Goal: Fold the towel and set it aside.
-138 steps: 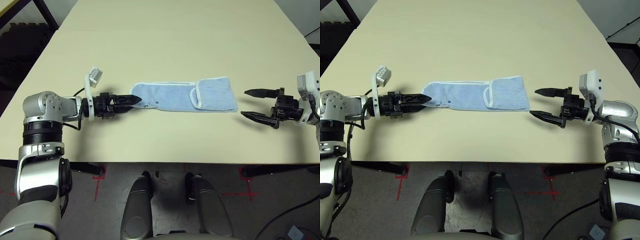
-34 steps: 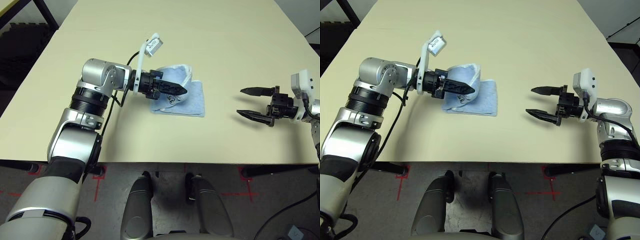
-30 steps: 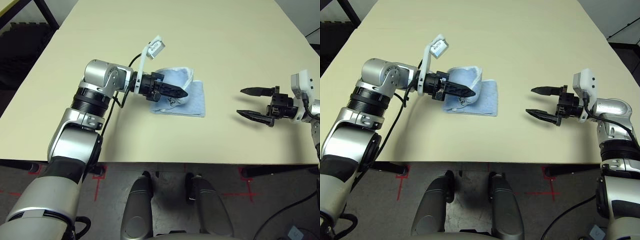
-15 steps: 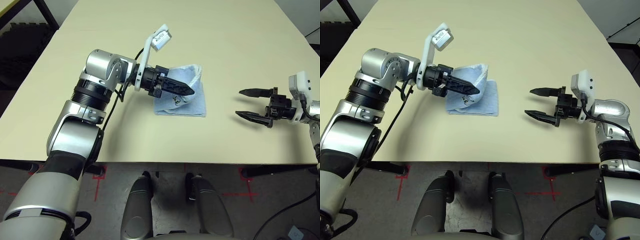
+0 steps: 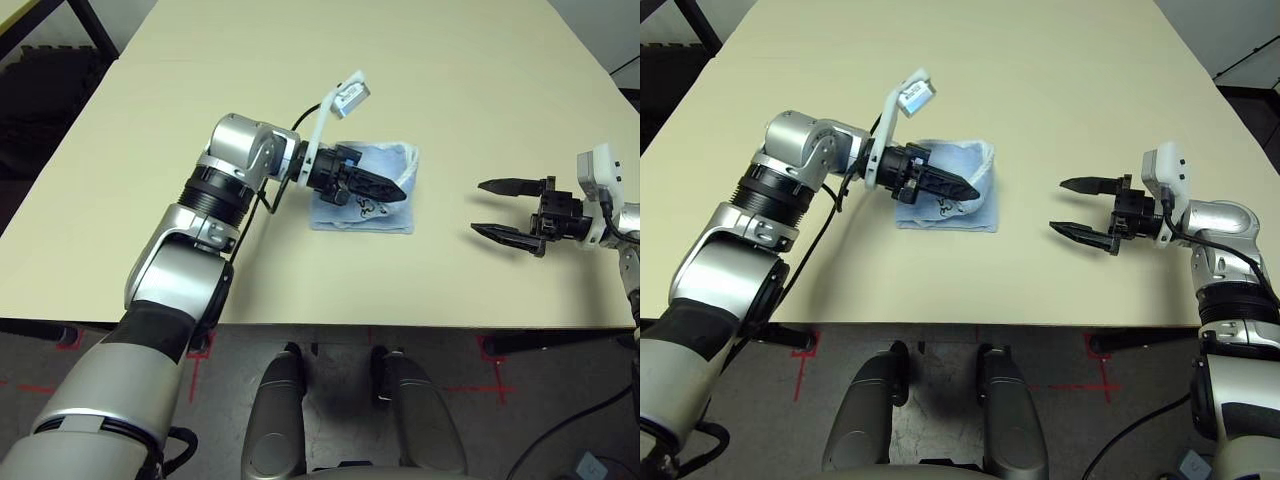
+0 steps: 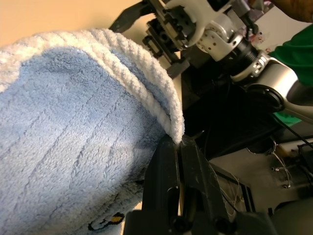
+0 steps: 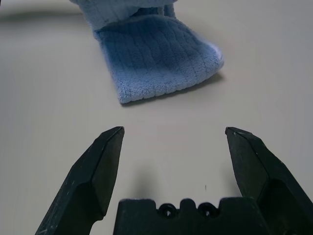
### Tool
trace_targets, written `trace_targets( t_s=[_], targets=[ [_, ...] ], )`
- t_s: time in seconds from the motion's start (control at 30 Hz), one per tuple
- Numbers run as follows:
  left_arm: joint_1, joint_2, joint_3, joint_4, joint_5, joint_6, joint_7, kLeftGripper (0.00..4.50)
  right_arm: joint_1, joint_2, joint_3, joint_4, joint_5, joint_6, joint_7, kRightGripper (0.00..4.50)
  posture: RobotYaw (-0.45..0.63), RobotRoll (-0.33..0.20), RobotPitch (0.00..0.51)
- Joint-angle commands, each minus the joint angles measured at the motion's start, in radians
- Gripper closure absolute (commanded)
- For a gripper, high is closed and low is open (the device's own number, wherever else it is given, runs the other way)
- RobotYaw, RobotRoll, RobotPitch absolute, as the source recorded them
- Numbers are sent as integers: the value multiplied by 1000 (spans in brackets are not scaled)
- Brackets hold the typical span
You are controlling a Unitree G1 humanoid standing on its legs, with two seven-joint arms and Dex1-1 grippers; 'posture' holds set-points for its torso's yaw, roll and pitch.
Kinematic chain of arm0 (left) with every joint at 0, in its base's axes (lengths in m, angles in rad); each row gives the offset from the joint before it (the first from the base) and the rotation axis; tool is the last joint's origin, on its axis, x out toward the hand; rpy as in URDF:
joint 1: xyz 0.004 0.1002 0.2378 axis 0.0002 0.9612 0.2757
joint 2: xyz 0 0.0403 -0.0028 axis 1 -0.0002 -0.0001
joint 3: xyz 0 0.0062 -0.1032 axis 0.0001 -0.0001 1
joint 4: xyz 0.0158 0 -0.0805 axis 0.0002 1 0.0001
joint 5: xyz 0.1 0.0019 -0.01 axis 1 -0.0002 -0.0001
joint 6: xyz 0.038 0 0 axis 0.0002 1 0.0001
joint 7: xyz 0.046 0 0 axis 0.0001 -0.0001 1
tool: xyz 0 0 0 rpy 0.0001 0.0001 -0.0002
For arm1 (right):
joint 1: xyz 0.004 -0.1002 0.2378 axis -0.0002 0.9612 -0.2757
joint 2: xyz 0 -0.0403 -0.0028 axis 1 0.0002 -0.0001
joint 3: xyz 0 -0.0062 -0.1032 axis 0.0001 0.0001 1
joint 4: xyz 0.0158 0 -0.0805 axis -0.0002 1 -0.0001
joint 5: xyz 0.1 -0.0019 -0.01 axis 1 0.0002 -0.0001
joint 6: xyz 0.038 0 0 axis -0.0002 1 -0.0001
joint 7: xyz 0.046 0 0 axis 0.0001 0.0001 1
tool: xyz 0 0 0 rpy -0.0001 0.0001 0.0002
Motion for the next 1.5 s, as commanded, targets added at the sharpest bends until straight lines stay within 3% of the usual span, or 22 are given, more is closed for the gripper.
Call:
trace_targets(
  t_s=[0.03, 0.2, 0.3, 0.67, 0.83, 1.0, 1.2, 1.3, 1.4, 1.5],
  targets=[
    [-15, -15, -8, 32, 38, -35, 9, 4481, 19, -2, -2, -24, 3, 2, -3, 0, -10, 0, 191],
    [-7, -30, 7, 84, 75, -81, 41, 4481, 27, -4, -4, -35, 7, 7, -6, 0, -15, 0, 191],
    [-2, -33, 8, 84, 82, -85, 38, 3944, 28, -5, -4, -35, 7, 8, -7, 0, -13, 0, 189],
    [14, 10, 13, -51, 41, -17, -51, 31, 14, -2, 1, -21, -1, 0, -8, 0, -7, 0, 188],
    [55, 66, 147, -107, 8, -186, -49, 31, 21, 6, -5, -53, 15, 15, -18, 0, -14, 0, 193],
    [181, 156, 217, -143, 39, -489, -72, 31, -14, 40, -2, -76, 32, 58, -47, 0, 0, 0, 195],
    [256, 191, 228, -26, 72, -829, -211, 31, -88, 84, 32, 7, -4, 43, -36, 0, 7, 0, 196],
    [257, 208, 193, 68, 141, -994, -254, 31, -109, 98, 44, 48, -19, 25, -30, 0, 8, 0, 196],
    [248, 217, 189, 145, 164, -1066, -261, 0, -125, 105, 47, 76, -25, 10, -27, 626, 8, 0, 197],
    [236, 217, 201, 198, 169, -1105, -262, 0, -133, 108, 47, 90, -28, 2, -20, 1659, 7, 0, 199]
  ],
)
